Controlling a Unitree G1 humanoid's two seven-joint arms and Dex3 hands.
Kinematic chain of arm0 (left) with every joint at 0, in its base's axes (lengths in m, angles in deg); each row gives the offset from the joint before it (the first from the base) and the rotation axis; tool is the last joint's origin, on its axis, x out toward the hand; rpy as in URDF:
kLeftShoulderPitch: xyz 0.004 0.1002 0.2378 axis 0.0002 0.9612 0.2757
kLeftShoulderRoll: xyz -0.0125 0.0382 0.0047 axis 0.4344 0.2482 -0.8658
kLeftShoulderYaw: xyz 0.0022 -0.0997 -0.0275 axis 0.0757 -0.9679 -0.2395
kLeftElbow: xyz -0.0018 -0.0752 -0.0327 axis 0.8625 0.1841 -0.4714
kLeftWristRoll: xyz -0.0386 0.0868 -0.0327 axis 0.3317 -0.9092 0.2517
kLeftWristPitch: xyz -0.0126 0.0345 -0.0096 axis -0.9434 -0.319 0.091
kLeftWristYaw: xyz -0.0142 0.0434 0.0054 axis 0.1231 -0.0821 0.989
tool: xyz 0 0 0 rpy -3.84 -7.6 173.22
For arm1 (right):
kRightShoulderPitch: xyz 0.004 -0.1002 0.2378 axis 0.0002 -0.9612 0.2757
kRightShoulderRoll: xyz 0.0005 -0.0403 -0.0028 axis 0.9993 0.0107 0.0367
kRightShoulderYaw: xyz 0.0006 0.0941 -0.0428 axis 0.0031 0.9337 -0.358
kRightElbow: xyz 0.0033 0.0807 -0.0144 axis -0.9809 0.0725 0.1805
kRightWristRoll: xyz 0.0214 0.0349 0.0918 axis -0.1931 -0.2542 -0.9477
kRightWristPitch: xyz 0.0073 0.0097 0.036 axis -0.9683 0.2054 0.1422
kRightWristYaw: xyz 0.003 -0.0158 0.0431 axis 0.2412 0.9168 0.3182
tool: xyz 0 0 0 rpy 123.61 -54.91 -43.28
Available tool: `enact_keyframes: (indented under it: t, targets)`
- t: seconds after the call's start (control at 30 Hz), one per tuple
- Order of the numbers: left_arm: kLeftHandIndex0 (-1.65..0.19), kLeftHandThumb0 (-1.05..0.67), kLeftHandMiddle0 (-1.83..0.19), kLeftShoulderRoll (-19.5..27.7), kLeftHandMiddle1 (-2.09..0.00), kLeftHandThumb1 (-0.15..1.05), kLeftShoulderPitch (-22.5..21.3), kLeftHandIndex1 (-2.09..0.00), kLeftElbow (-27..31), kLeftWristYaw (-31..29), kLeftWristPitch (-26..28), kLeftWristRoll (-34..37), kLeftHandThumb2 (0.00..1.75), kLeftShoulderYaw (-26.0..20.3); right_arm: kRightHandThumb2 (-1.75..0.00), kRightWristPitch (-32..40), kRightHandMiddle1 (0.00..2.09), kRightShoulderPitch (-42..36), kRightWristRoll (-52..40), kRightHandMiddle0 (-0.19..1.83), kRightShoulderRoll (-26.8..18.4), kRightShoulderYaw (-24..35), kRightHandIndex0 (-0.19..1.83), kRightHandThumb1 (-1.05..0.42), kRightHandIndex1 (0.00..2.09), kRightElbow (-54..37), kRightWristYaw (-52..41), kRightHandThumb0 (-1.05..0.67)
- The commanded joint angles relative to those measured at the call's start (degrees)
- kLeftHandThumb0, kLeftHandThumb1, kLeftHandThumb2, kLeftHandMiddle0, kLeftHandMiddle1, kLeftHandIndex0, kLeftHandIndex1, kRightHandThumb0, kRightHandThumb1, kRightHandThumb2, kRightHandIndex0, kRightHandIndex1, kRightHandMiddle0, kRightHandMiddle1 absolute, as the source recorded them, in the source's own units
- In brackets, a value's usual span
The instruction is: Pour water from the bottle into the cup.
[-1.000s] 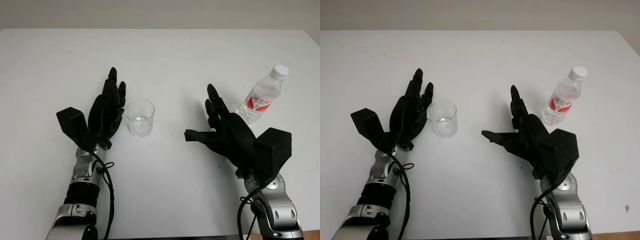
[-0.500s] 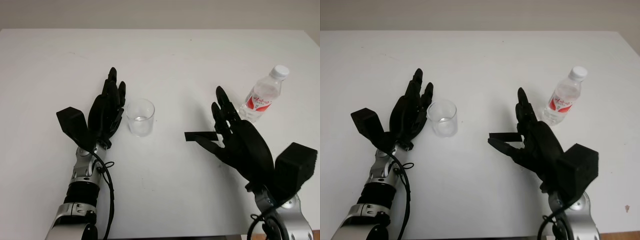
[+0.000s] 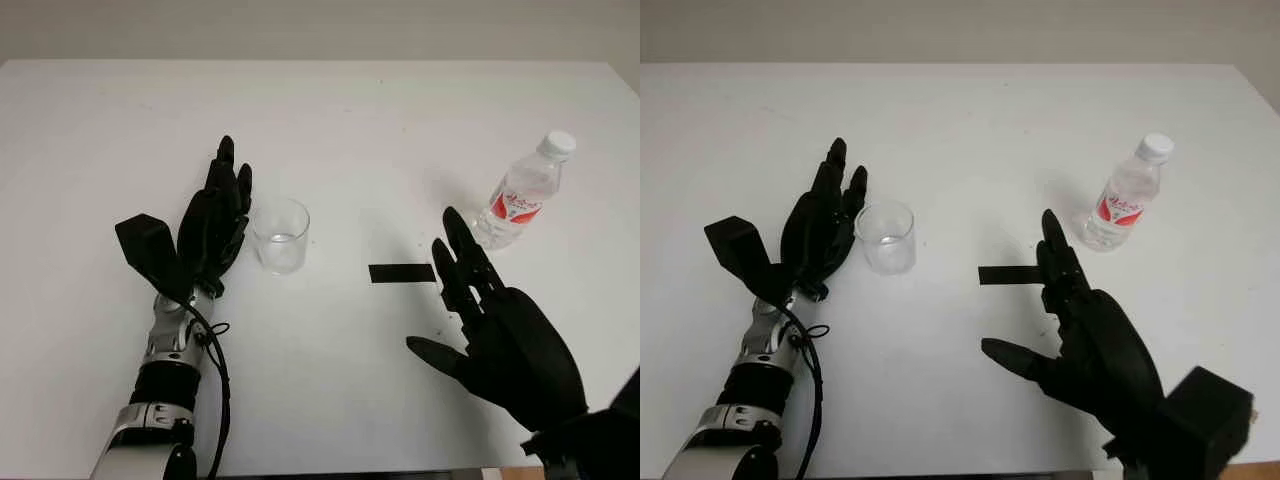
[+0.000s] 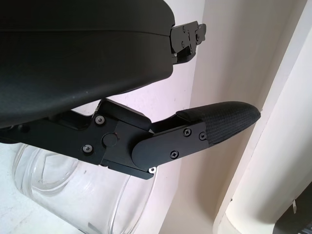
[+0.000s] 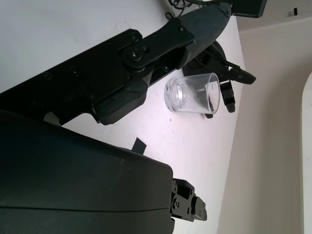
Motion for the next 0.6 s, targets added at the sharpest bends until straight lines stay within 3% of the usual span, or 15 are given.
enact_keyframes:
  t: [0.0, 0.37, 0.57]
  targets:
    - [0.19, -0.84, 0.14, -0.1, -0.05, 1.05, -0.1, -0.04, -1.4, -0.2, -0.1, 0.2, 0.73, -0.3, -0.07, -0.8, 0.00, -1.7, 0.1, -0.19, -1.5, 2.4, -0.19, -0.89, 0.00, -1.2, -0.3, -0.98]
    - [0.19, -0.85, 0.16, 0.5, -0.05, 1.05, -1.2, -0.03, -3.1, -1.1, -0.4, 0.2, 0.73, -0.6, -0.06, -2.4, 0.00, -2.7, -3.9, -0.19, -3.3, 12.3, -0.19, -0.90, 0.00, 2.1, -2.8, -0.90]
    - [0.19, -0.85, 0.16, 0.8, -0.05, 1.05, -1.8, -0.02, -3.8, -1.9, -0.2, 0.5, 0.73, -1.3, -0.05, -1.8, 0.00, -2.8, -5.6, -0.19, -3.4, 14.8, -0.19, -0.90, 0.00, 3.7, -3.0, -0.89]
